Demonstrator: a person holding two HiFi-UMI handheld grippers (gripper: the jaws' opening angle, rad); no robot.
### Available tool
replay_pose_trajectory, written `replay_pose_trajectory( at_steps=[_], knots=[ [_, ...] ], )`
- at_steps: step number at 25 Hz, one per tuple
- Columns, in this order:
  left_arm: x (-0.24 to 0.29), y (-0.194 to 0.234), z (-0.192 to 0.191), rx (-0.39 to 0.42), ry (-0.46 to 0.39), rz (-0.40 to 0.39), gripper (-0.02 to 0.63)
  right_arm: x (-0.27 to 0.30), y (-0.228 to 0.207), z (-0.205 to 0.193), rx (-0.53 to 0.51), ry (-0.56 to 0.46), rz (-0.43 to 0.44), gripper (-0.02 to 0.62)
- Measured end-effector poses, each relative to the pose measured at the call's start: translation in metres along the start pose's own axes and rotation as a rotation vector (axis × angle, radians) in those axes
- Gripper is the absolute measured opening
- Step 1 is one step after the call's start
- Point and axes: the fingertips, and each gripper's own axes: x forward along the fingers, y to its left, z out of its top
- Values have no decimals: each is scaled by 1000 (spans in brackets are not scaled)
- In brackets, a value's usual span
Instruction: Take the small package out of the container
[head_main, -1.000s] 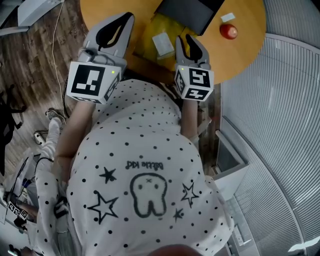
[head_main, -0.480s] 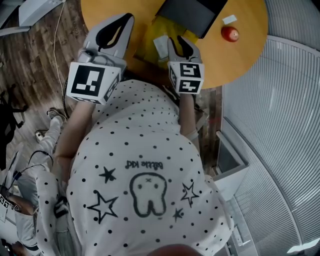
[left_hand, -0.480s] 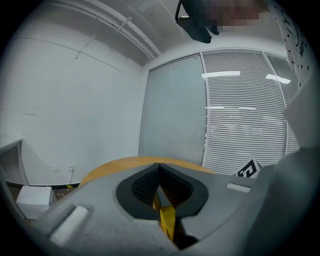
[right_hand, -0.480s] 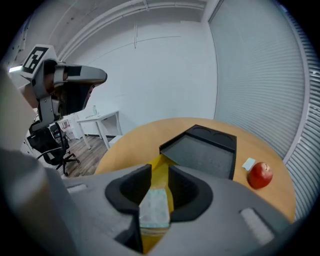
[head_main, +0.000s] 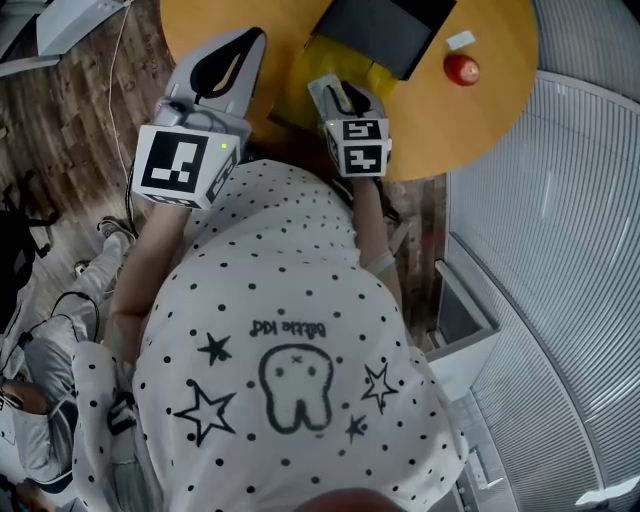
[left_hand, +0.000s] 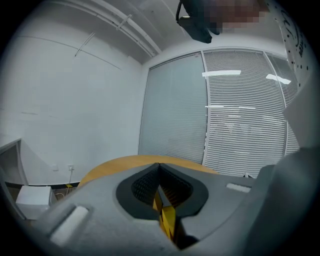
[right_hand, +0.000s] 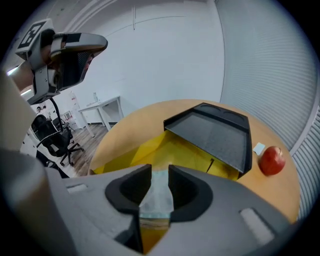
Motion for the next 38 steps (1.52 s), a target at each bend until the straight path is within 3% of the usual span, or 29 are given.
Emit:
replay_pose_trajectory(
  at_steps=[14,25,29,38],
  knots=[
    [12,6,-7,-10,23,-17,3,23,14,-21,-30,116,41,114],
    [19,10,-12,-21,36,-27,3,31,12,-34,-92,250,6,112],
    [19,18,-13,-26,38,-26,3,32,12,-36,-113,276,-4,16],
    [24,13,-13,-18,34,-76,3,22,10,-27,-57,204,-40,3]
  ],
)
